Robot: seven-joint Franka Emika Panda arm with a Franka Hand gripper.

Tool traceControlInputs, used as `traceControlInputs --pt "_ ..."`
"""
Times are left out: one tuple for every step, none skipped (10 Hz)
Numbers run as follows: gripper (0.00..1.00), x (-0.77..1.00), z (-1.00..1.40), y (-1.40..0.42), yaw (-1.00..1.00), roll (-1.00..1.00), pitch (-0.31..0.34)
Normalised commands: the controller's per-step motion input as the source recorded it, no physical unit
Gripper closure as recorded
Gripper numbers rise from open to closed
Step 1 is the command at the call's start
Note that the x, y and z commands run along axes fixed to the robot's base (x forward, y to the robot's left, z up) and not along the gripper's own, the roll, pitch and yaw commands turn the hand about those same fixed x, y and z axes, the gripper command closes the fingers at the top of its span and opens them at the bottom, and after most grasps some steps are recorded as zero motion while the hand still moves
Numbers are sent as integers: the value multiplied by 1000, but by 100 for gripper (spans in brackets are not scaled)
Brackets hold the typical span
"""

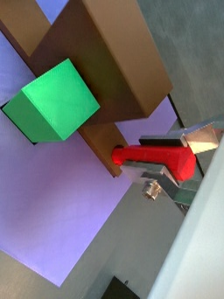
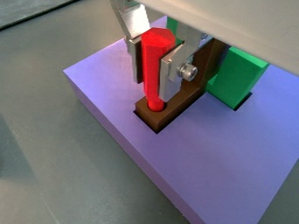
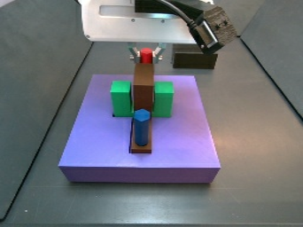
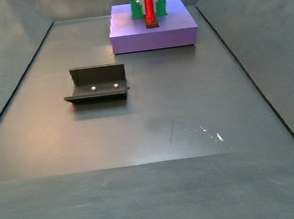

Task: Pick up the red object. Move up. Move to above the board. Insert the red object.
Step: Insert the red object.

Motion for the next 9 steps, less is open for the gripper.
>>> traceControlInputs --pt "100 -211 -354 211 -249 186 167" --pt "100 -154 -77 11 -343 280 296" --pt "100 -77 -166 -9 -314 240 214" --pt "100 -37 -334 -180 -226 183 49" --pt "100 0 -331 -243 -89 147 0" --pt "100 91 -471 -229 -34 141 3" --pt "100 131 -666 -103 -20 164 24" --pt "100 220 -1000 0 -57 131 24" --pt "100 194 -1000 149 -137 89 31"
